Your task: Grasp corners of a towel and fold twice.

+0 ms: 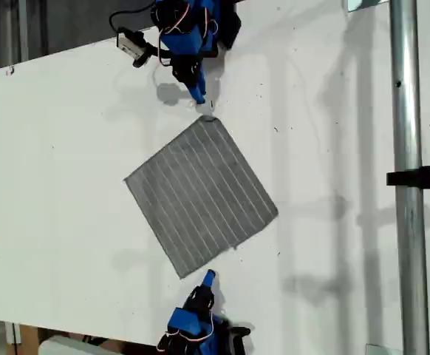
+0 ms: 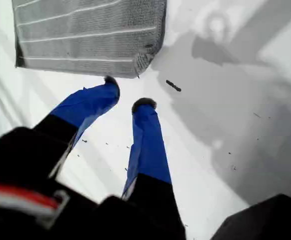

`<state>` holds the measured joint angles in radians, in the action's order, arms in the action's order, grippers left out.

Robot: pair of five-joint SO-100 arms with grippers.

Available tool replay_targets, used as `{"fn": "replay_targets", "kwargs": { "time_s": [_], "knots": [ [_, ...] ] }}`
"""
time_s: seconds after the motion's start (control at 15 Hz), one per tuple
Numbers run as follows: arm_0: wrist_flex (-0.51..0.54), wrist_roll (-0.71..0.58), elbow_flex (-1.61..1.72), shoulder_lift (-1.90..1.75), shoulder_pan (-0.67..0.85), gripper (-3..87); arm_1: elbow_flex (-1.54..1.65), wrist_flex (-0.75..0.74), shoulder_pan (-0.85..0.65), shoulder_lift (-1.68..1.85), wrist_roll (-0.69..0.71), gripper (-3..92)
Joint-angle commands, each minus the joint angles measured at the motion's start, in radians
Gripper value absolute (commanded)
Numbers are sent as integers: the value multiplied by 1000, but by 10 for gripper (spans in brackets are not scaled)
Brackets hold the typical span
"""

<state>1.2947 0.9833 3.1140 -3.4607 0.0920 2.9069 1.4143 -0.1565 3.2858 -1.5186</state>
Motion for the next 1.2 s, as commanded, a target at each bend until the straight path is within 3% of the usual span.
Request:
{"fn": "replay_targets", "kwargs": {
  "time_s": [0.0,0.53,0.8,0.93,1.13],
  "knots": [
    [0,580,6,-9,104,-18,-25,3,35,0,9,-3],
    [0,607,6,-9,104,-14,-26,5,29,0,9,-3],
    [8,707,-124,0,64,-31,-144,40,40,6,31,-3],
    [-21,723,-250,129,52,-31,-238,43,60,-8,46,-3],
    [-147,724,-549,611,-12,-31,-411,66,69,-192,92,-3]
  ]
}}
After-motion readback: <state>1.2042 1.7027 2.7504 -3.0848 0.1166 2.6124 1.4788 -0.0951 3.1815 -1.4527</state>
